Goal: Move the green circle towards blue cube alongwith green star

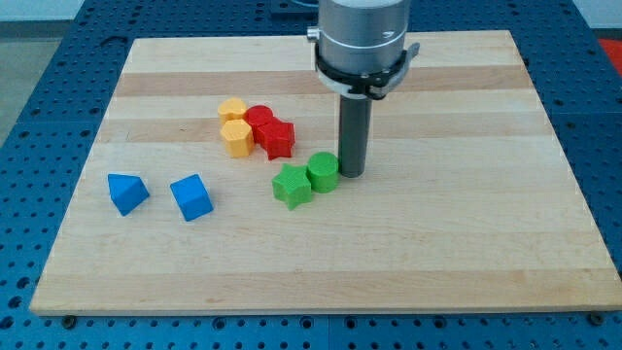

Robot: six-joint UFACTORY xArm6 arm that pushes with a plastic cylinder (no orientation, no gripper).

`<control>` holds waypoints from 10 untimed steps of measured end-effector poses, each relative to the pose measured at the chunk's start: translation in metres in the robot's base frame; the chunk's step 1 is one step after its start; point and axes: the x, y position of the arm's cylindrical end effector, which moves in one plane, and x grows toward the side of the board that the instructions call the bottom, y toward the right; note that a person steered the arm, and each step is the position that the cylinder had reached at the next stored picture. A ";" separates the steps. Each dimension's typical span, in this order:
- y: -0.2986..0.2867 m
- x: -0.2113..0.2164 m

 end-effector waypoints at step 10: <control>-0.168 0.031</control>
